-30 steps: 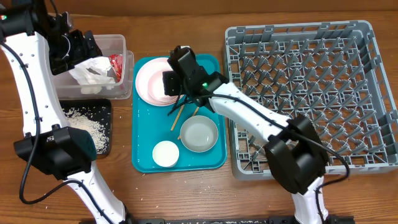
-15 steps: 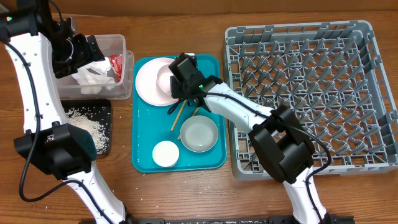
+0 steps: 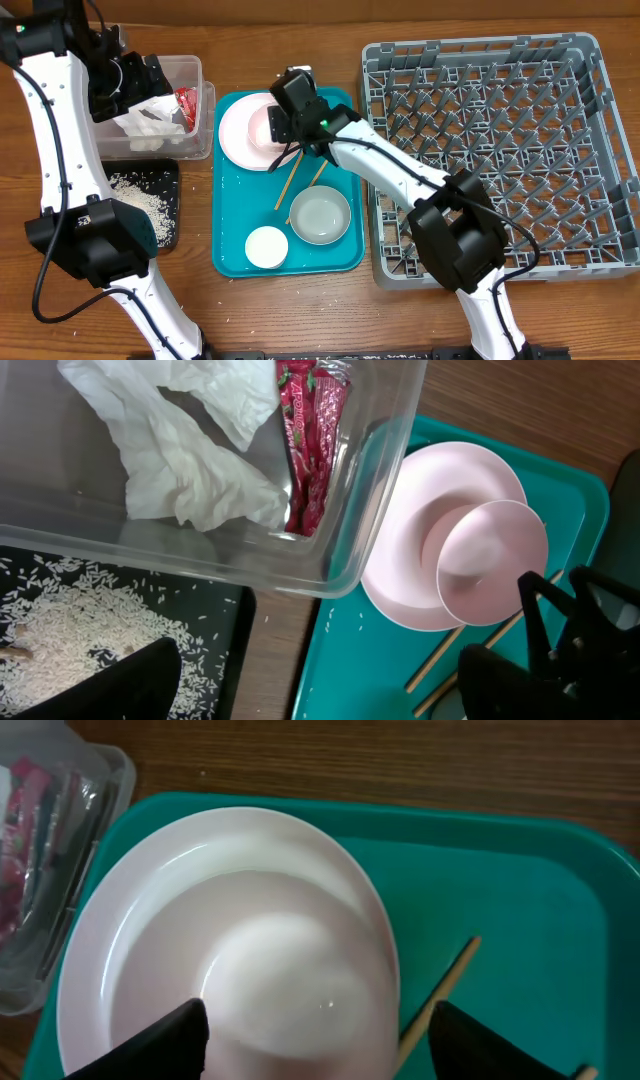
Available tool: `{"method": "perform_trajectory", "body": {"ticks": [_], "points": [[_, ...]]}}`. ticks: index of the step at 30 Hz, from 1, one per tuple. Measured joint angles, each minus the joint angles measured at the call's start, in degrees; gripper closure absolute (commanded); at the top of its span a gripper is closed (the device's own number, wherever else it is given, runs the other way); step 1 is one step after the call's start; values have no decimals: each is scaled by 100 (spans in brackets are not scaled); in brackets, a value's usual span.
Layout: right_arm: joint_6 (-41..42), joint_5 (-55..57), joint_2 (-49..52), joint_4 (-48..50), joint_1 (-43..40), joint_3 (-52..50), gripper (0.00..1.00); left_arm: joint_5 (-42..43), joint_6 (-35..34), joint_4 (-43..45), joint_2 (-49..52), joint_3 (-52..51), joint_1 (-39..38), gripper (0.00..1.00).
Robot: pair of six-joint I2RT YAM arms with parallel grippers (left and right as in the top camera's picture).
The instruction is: Sort waste into correct bins and load items into the dishwasher
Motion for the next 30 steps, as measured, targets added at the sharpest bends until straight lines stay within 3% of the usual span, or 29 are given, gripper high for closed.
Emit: {"method": "perform_trajectory", "body": {"ticks": [12,14,17,19,23,30], "points": [[68,-372,337,-31,-289,0,85,0,0,0,2,0,0,9],[70,-417,337,-33,-289,0,86,0,0,2,2,0,0,7],[57,-455,337,-55,-289,0,96,0,0,35,2,0,0,6],[70,-470,337,-70,-289,0,96,0,0,48,2,0,0,0],[68,-546,337,-190,-289,39,96,-2,63,83,0,0,0,0],[-221,-369,-52,-1676,-490,1272,96,0,105,157,2,0,0,0]]}}
